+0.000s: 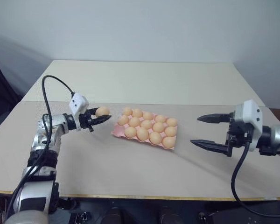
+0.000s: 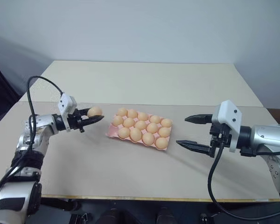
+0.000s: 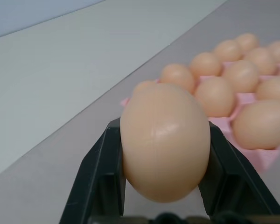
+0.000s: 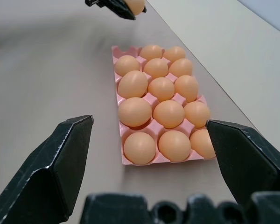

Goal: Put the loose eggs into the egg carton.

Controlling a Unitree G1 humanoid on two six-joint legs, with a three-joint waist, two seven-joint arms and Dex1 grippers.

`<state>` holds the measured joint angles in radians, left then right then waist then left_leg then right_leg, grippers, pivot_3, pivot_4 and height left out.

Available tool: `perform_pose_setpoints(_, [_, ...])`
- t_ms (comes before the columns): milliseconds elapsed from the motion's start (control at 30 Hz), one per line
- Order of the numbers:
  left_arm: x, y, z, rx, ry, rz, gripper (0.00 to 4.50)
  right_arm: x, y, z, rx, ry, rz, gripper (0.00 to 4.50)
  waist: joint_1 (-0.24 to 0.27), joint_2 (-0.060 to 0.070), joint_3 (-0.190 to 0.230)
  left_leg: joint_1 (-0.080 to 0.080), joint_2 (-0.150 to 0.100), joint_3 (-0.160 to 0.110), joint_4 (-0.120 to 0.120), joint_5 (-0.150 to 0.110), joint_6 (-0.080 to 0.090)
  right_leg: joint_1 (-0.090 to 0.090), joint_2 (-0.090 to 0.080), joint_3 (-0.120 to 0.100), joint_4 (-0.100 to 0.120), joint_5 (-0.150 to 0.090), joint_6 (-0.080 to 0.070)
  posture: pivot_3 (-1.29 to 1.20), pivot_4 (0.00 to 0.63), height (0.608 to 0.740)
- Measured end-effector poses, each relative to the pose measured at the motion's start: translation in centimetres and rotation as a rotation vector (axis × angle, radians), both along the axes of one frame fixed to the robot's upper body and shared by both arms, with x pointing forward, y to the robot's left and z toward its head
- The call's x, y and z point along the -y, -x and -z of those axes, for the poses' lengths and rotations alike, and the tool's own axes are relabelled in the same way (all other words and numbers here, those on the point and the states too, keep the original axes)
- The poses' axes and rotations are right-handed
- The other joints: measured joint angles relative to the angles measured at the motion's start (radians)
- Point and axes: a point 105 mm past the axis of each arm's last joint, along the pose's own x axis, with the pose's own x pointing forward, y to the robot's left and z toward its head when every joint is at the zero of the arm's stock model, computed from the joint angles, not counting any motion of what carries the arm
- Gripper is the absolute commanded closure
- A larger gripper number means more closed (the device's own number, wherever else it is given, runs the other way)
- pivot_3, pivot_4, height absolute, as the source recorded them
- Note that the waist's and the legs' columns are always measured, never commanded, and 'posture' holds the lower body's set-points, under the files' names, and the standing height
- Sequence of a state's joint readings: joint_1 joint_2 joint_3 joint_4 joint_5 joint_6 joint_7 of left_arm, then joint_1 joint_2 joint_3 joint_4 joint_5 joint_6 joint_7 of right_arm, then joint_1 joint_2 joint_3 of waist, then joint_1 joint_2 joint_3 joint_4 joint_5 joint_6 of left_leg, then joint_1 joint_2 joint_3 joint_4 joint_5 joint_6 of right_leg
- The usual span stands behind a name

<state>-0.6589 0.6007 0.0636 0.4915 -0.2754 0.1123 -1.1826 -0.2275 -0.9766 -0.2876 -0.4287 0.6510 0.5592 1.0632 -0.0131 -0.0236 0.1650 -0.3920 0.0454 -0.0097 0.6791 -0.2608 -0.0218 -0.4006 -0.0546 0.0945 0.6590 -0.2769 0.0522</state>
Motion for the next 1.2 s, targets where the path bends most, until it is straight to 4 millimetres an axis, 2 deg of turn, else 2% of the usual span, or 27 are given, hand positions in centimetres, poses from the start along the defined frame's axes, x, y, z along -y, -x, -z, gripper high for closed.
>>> perform_pose_setpoints(200, [3.2, 0.9, 1.2, -0.035, -0.002, 0.098, 2.69, 0.0, -0.1, 0.0, 0.0, -0.002, 0.001, 0.0, 0.0, 0.0, 0.0, 0.0, 0.0, 0.0, 0.0, 0.0, 0.0, 0.0, 0.0, 0.0, -0.001, 0.0, 0.0, 0.0, 0.15, 0.74])
perform_pose_setpoints(300, [3.7, 0.9, 2.0, -0.053, -0.032, 0.101, 2.69, 0.1, -0.1, 0.1, -0.002, -0.002, 0.005, 0.0, -0.004, 0.0, 0.0, 0.0, 0.0, 0.0, 0.0, 0.0, 0.0, 0.0, 0.0, 0.0, -0.001, 0.0, 0.0, 0.0, 0.15, 0.74])
perform_pose_setpoints(400, [3.8, 0.8, 2.5, -0.063, -0.067, 0.095, 1.87, 0.1, 0.1, 0.4, -0.013, -0.001, 0.008, 0.0, -0.004, 0.0, 0.0, 0.0, 0.0, 0.0, 0.0, 0.0, 0.0, 0.0, 0.0, 0.0, -0.001, 0.0, 0.0, 0.0, 0.15, 0.74])
perform_pose_setpoints(567, [3.7, 0.6, 2.7, -0.072, -0.079, 0.089, 0.15, 0.0, 0.1, 0.3, 0.0, 0.001, 0.016, 0.0, -0.002, 0.0, 0.0, 0.0, 0.0, 0.0, 0.0, 0.0, 0.0, 0.0, 0.0, 0.0, -0.001, 0.0, 0.0, 0.0, 0.15, 0.74])
perform_pose_setpoints(667, [3.4, 0.6, 1.9, -0.064, -0.066, 0.088, 0.04, -0.1, 0.1, 0.3, 0.003, -0.001, 0.016, 0.0, -0.002, 0.0, 0.0, 0.0, 0.0, 0.0, 0.0, 0.0, 0.0, 0.0, 0.0, 0.0, -0.001, 0.0, 0.0, 0.0, 0.15, 0.74])
perform_pose_setpoints(800, [2.1, 1.2, -0.4, -0.038, -0.045, 0.081, 0.04, -0.1, 0.1, 0.3, 0.006, -0.005, 0.019, 0.0, -0.007, 0.0, 0.0, 0.0, 0.0, 0.0, 0.0, 0.0, 0.0, 0.0, 0.0, 0.0, -0.001, 0.0, 0.0, 0.0, 0.15, 0.74])
perform_pose_setpoints(967, [-2.3, 3.4, -3.3, -0.035, -0.048, 0.011, 0.04, -0.2, -0.1, 0.2, 0.006, -0.014, 0.019, 0.0, -0.019, 0.0, 0.0, 0.0, 0.001, 0.0, -0.001, 0.0, 0.0, 0.0, 0.0, 0.0, -0.001, 0.0, 0.0, 0.0, 0.15, 0.74])
perform_pose_setpoints(1067, [-4.2, 5.0, -4.4, -0.06, -0.029, -0.033, 0.04, -0.2, -0.1, 0.2, 0.001, -0.018, 0.012, 0.0, -0.024, 0.0, 0.0, 0.0, 0.001, 0.0, -0.001, 0.0, 0.0, 0.0, 0.0, 0.0, -0.001, 0.0, 0.0, 0.0, 0.15, 0.74])
perform_pose_setpoints(1200, [-5.6, 7.7, -4.9, -0.085, -0.057, -0.065, 0.04, 0.1, -0.3, 0.5, -0.019, -0.029, 0.019, 0.0, -0.025, 0.0, 0.0, 0.0, 0.001, 0.0, -0.001, 0.0, 0.0, 0.0, 0.0, 0.0, -0.002, 0.0, 0.0, 0.0, 0.15, 0.74])
